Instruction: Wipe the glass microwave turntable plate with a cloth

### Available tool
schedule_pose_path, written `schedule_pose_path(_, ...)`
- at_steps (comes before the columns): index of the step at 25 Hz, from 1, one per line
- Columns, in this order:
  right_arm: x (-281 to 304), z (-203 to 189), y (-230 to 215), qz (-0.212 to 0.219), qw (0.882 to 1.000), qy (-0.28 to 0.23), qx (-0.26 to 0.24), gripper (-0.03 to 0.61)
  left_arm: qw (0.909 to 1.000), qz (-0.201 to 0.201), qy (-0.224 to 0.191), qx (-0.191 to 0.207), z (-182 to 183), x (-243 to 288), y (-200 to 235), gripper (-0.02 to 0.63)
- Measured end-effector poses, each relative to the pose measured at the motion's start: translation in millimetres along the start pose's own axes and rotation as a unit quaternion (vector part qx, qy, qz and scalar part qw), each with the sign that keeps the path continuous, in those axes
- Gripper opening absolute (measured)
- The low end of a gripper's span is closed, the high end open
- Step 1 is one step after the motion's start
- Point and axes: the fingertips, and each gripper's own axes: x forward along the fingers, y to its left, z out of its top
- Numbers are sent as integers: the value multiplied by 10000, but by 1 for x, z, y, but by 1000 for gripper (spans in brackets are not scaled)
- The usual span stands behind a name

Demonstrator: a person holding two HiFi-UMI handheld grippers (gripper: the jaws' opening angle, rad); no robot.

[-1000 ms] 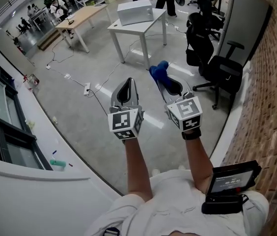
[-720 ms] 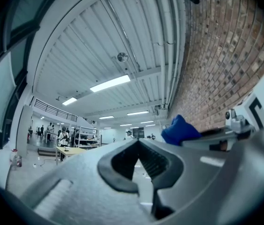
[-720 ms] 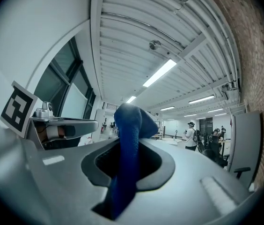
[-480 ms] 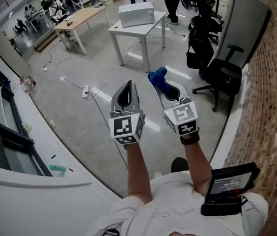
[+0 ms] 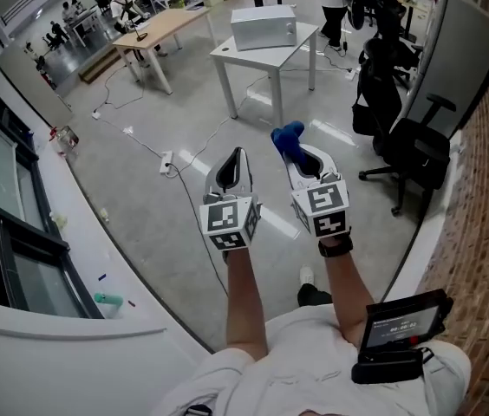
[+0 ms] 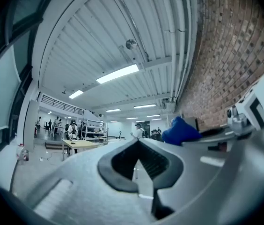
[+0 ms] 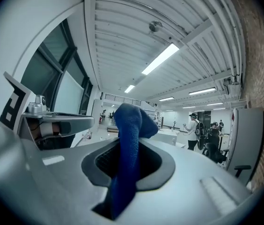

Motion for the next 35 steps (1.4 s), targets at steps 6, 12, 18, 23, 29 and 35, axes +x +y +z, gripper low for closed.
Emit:
schedule_pose_path(6, 55, 23, -53, -72, 9995, -229, 183, 63, 9996, 83, -63, 278, 13, 71, 3, 3)
schedule_pose_path(12, 92, 24, -103, 77, 9991, -313, 262, 63, 9997, -6, -91, 222, 9, 139, -8, 4)
schedule_pose_path(18, 122, 9, -140, 201, 9986, -221, 439, 64, 9995, 19, -80, 313, -5, 182, -19, 3)
schedule_pose_path(23, 143, -7, -144, 369, 9980, -72, 499, 64, 9995, 169, 22, 281, -15, 204, -6, 3)
schedule_pose_path(29, 186, -28, -161, 299, 9981, 73, 533, 64, 9996, 35, 124, 237, -42, 248, 7, 3)
schedule_pose_path(35, 255, -24, -189, 53, 9993, 179, 322, 64, 9999, -112, 67, 18, -55, 320, 43, 4)
